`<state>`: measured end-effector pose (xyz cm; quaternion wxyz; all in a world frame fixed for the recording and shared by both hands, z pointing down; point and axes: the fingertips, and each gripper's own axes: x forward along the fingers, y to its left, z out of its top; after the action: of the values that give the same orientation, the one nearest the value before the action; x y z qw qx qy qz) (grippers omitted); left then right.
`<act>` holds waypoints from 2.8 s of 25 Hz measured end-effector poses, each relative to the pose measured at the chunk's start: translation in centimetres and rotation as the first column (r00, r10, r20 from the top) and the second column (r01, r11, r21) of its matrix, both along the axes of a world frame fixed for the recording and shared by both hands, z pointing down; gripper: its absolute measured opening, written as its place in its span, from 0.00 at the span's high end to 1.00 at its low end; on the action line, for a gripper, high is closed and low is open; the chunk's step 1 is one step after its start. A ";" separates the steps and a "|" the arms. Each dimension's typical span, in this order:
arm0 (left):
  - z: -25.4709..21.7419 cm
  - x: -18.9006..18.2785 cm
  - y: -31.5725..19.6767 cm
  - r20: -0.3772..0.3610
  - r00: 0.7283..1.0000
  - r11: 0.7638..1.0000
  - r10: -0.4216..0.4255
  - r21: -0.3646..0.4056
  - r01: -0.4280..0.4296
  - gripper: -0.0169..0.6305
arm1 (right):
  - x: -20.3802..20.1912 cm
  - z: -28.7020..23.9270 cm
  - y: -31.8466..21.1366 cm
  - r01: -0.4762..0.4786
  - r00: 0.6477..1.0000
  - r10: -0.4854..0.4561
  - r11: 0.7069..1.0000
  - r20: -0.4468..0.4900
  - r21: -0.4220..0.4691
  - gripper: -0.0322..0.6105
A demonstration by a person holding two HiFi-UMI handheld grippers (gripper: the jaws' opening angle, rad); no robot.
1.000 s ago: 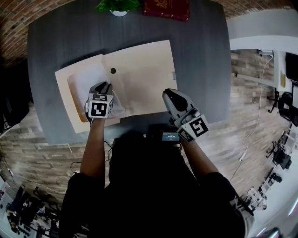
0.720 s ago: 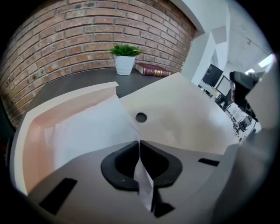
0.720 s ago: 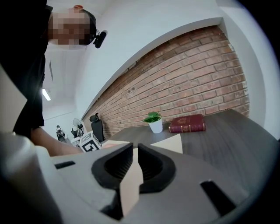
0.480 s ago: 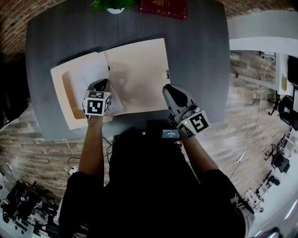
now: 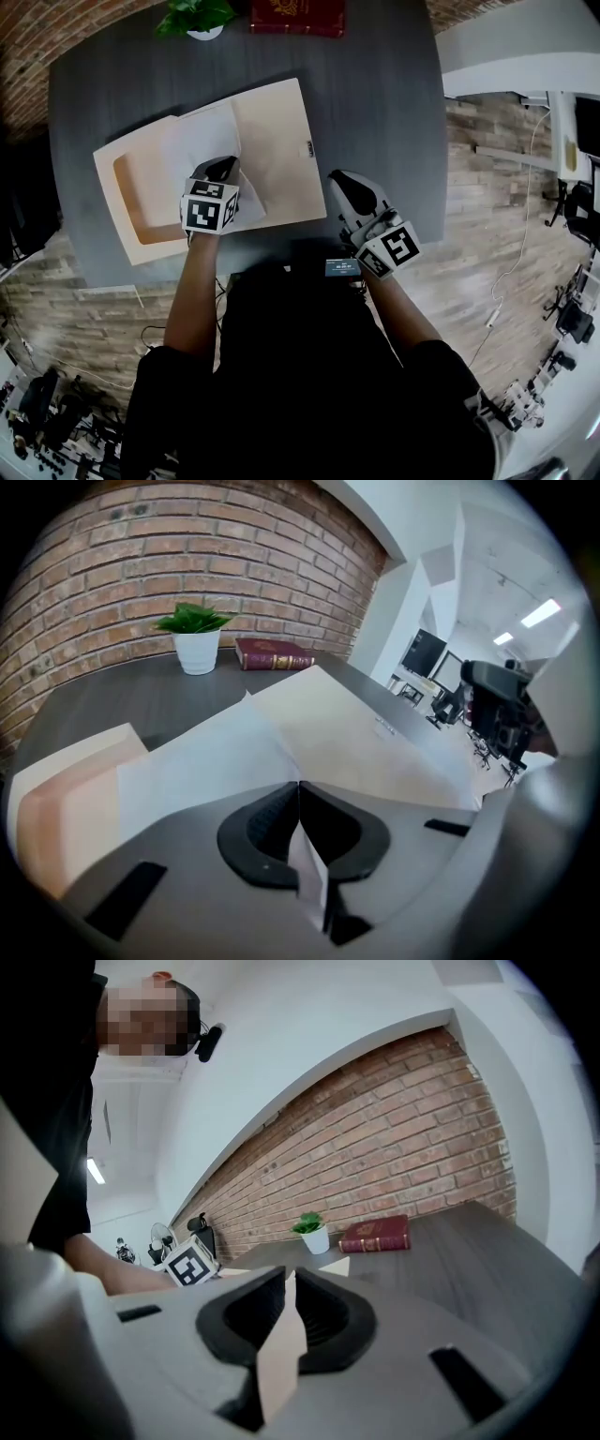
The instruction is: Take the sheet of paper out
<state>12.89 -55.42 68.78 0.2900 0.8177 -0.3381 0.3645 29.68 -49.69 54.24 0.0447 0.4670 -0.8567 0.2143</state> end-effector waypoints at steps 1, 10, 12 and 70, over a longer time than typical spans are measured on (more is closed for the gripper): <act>-0.4 1.0 0.1 -0.009 1.000 1.000 0.009 0.004 -0.009 0.97 | 0.6 -0.2 0.1 -0.006 1.000 0.006 1.000 0.002 0.005 0.89; -6.6 8.0 0.9 -0.071 0.995 0.992 0.065 0.109 -0.057 0.98 | 4.8 -2.2 1.8 0.005 0.999 -0.007 0.998 0.032 0.055 0.89; -8.4 8.9 1.0 -0.080 0.995 0.988 0.057 0.146 -0.044 0.98 | 5.5 -2.7 2.2 0.019 0.999 -0.021 0.998 0.041 0.068 0.89; -27.5 -18.3 51.2 -0.556 0.772 0.436 -0.308 0.638 0.634 0.98 | -3.6 -13.2 41.7 0.169 0.984 -0.178 0.927 -0.005 0.335 0.89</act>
<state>-5.41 -4.19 41.31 0.0388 0.7769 -0.6232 -0.0811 26.13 -8.01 41.01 -0.0274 0.3875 -0.9190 0.0669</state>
